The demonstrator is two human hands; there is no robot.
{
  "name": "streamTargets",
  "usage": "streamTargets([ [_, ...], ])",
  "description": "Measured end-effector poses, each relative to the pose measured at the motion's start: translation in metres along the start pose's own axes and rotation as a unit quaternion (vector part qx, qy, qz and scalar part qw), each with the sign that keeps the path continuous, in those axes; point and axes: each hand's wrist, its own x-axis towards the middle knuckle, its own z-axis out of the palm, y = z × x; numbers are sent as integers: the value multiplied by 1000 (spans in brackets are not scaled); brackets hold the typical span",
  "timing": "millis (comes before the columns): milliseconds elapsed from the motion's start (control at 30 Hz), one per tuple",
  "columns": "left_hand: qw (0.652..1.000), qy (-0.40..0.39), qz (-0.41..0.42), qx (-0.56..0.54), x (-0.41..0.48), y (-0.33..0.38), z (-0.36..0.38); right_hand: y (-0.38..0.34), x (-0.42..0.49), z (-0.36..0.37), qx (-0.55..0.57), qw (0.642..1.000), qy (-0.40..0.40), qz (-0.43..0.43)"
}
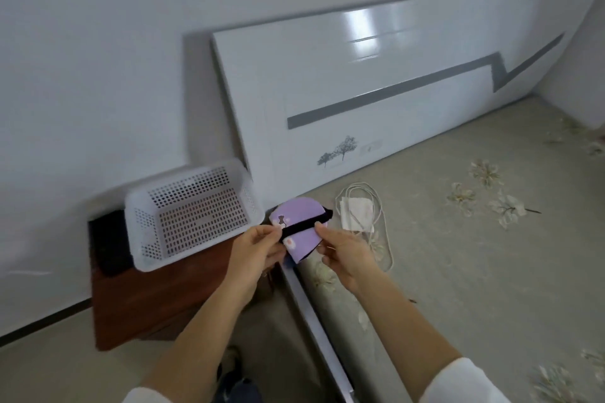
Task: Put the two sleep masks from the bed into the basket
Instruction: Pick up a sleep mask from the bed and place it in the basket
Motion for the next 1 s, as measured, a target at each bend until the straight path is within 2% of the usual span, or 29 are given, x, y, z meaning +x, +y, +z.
streamTargets([
  [100,1000,28,7,-10,27,14,-59,16,16,66,-21,1000,-4,21],
  [333,995,85,-7,55,82,32,-179,56,69,196,-92,993,41,62],
  [433,979,120,10,166,104,30,-220,69,91,236,-110,990,48,75],
  [567,928,189,74,311,130,22,-275,86,125,274,-155,982,60,88],
  [700,900,156,59,403,150,0,-308,105,161,297,-203,970,86,98],
  [800,896,117,90,418,144,-8,-302,111,171,297,-207,967,115,96],
  [1000,899,105,130,405,141,-5,-289,115,186,305,-206,963,133,111],
])
